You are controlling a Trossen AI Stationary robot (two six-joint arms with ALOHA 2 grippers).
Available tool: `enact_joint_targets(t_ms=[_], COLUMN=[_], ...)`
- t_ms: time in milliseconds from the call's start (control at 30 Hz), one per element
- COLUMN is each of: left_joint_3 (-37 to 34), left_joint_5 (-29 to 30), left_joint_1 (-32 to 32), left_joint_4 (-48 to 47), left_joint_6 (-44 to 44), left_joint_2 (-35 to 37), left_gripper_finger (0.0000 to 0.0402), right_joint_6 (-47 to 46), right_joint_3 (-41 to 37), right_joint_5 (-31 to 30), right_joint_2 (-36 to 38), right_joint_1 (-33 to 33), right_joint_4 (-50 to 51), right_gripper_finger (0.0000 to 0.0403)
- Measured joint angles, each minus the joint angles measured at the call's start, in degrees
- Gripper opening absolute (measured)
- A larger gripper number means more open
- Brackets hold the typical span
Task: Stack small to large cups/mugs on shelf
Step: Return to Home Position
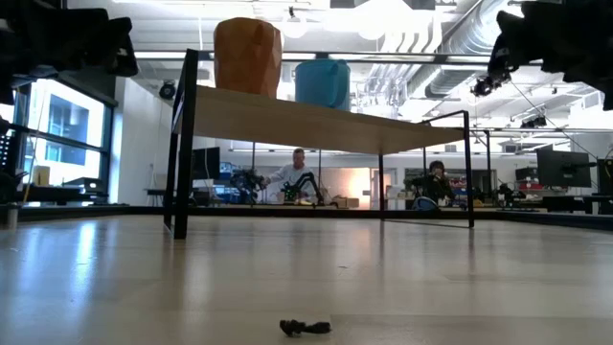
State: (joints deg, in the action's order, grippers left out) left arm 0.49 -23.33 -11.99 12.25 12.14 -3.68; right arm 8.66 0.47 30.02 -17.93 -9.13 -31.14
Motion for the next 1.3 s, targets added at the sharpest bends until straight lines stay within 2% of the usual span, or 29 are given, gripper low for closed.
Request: enact_joint_targets(t_ms=[100,333,600,833,1133,1300], left_joint_3=[0.0,0.0,0.0,0.01,0.31,0.33], left_joint_5=[0.0,0.0,0.0,0.0,0.0,0.0], left_joint_1=[0.0,0.0,0.0,0.0,0.0,0.0], left_joint_4=[0.87,1.45,5.6,7.66,4.98,7.81], left_joint_6=[-0.23,-1.01,-2.01,-5.65,-15.23,-13.84], left_joint_2=[0.0,0.09,0.11,0.12,0.11,0.11], left_gripper_finger=[0.0124,0.0124,0.0124,0.0124,0.0124,0.0124], right_joint_6=[0.7,4.08,3.03,5.28,2.31,2.07], right_joint_3=[0.0,-0.02,-0.02,-0.02,-0.02,-0.02], right_joint_5=[0.21,3.26,4.37,4.37,4.3,4.28], right_joint_2=[-0.07,-0.02,0.27,5.24,10.37,11.84], right_joint_1=[0.0,0.07,0.15,0.12,0.13,0.13], right_joint_4=[-0.46,-10.26,-12.83,-11.48,-8.72,-8.93], right_gripper_finger=[0.0124,0.0124,0.0124,0.0124,0.0124,0.0124])
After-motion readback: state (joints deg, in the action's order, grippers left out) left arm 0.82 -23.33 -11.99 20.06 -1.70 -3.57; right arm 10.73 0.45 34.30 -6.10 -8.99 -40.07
